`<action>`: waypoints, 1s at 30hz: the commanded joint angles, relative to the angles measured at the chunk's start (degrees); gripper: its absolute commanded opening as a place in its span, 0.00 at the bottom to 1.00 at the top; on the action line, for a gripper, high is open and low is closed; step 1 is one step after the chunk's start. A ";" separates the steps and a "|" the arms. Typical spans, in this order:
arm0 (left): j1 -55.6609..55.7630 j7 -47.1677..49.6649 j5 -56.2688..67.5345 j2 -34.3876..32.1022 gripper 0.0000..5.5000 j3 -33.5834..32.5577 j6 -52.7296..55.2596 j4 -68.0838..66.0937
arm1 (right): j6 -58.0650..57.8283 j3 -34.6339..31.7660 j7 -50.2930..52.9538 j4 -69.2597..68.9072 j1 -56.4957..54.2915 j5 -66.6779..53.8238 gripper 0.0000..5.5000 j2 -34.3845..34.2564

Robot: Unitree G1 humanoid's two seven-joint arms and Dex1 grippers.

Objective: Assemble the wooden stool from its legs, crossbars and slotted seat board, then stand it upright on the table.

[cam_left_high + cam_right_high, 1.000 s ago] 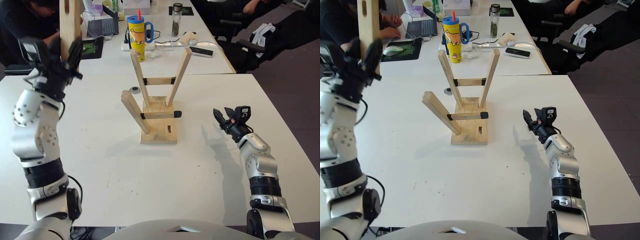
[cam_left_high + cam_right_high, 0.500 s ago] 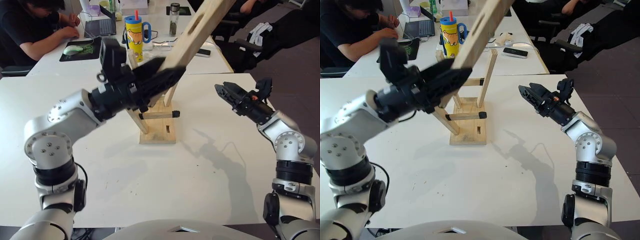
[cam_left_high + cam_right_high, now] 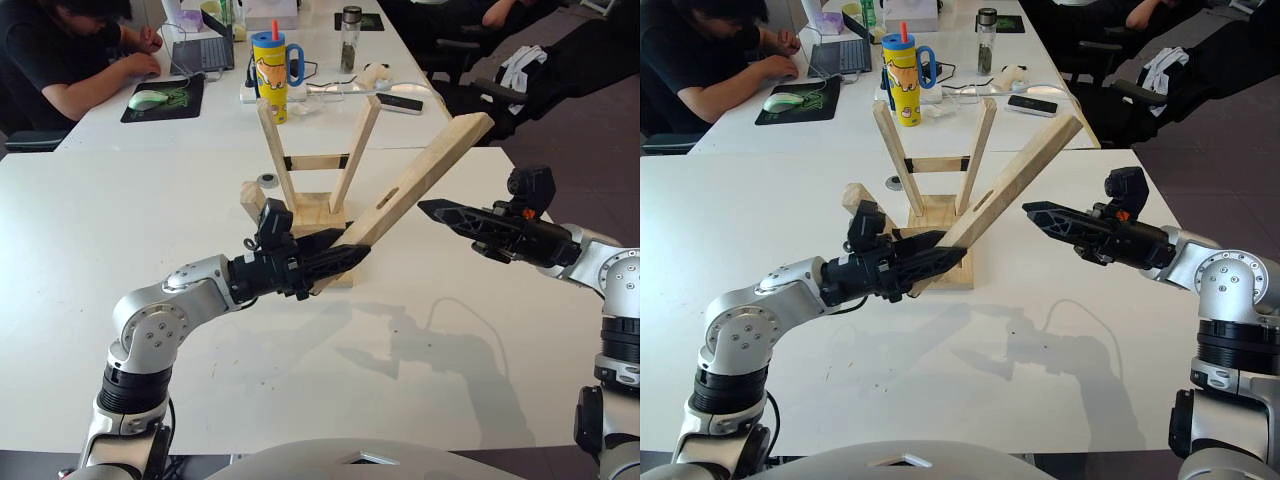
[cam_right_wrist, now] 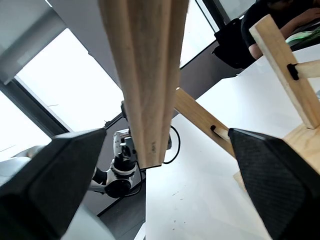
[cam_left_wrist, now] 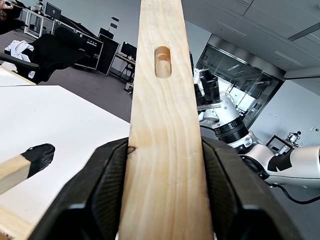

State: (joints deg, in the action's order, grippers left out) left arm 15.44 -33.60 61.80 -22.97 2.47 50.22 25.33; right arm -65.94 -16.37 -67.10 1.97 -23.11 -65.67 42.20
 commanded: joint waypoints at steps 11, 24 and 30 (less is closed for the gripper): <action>0.28 -6.37 1.61 -3.04 0.37 1.50 5.51 -1.40 | -0.32 2.18 -2.32 1.12 -2.32 0.62 0.82 -0.30; 0.76 -6.90 3.42 -3.81 0.37 1.19 9.42 -1.07 | 0.77 3.11 -4.46 -1.48 0.00 2.24 0.49 0.32; 0.25 -7.19 2.90 -4.18 0.37 1.08 9.88 -1.23 | 1.09 3.18 -4.99 -1.52 0.68 2.72 0.38 0.62</action>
State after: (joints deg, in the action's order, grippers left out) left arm 15.44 -40.68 64.68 -26.46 3.71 59.82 23.83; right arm -65.55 -13.10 -72.25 0.71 -22.94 -63.94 41.84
